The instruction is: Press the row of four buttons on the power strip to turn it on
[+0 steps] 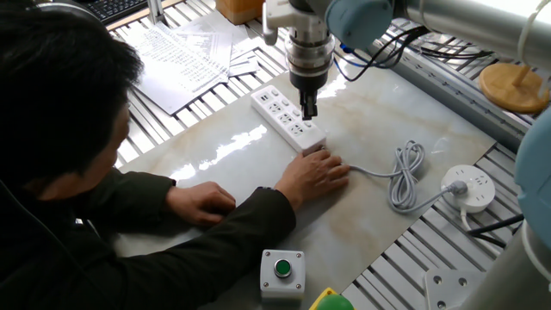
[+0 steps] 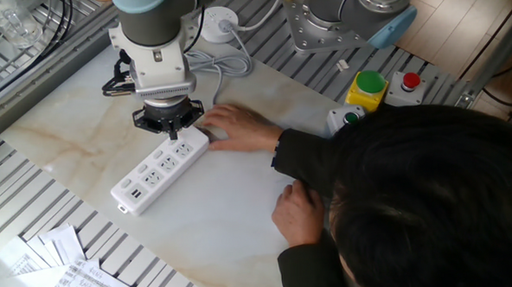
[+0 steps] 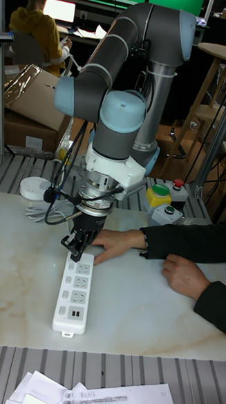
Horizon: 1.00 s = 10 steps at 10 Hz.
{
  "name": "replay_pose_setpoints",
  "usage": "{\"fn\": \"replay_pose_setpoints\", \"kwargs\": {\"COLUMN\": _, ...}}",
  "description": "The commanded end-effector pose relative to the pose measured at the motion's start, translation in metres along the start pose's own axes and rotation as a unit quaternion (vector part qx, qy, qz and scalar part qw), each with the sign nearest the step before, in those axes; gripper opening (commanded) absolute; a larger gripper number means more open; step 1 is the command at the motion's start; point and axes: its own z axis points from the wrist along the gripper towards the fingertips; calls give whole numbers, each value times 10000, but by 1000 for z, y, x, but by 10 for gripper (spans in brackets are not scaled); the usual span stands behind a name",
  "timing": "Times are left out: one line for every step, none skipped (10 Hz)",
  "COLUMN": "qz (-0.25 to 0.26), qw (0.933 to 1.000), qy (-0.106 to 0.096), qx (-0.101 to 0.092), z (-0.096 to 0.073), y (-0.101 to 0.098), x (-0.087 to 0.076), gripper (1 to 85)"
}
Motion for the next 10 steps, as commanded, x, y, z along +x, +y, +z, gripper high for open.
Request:
{"fn": "replay_pose_setpoints", "kwargs": {"qz": -45, "qw": 10000, "qy": -43, "qx": 62, "z": 3, "y": -9, "x": -1, "gripper": 10}}
{"fn": "replay_pose_setpoints", "kwargs": {"qz": -68, "qw": 9999, "qy": -71, "qx": 98, "z": 12, "y": -11, "x": -1, "gripper": 10}}
{"fn": "replay_pose_setpoints", "kwargs": {"qz": -76, "qw": 9999, "qy": -80, "qx": 111, "z": 20, "y": -10, "x": 1, "gripper": 10}}
{"fn": "replay_pose_setpoints", "kwargs": {"qz": -28, "qw": 9999, "qy": -103, "qx": 64, "z": 25, "y": -5, "x": 2, "gripper": 10}}
{"fn": "replay_pose_setpoints", "kwargs": {"qz": 4, "qw": 9999, "qy": -126, "qx": 6, "z": 28, "y": -1, "x": 3, "gripper": 10}}
{"fn": "replay_pose_setpoints", "kwargs": {"qz": -19, "qw": 9999, "qy": -126, "qx": 6, "z": 30, "y": -2, "x": 5, "gripper": 10}}
{"fn": "replay_pose_setpoints", "kwargs": {"qz": -35, "qw": 9999, "qy": -114, "qx": 16, "z": 31, "y": -2, "x": 7, "gripper": 10}}
{"fn": "replay_pose_setpoints", "kwargs": {"qz": -34, "qw": 9999, "qy": -136, "qx": 8, "z": 35, "y": -1, "x": 8, "gripper": 10}}
{"fn": "replay_pose_setpoints", "kwargs": {"qz": -33, "qw": 9998, "qy": -186, "qx": 8, "z": 40, "y": -1, "x": 6, "gripper": 10}}
{"fn": "replay_pose_setpoints", "kwargs": {"qz": -48, "qw": 9998, "qy": -198, "qx": 37, "z": 41, "y": -2, "x": 4, "gripper": 10}}
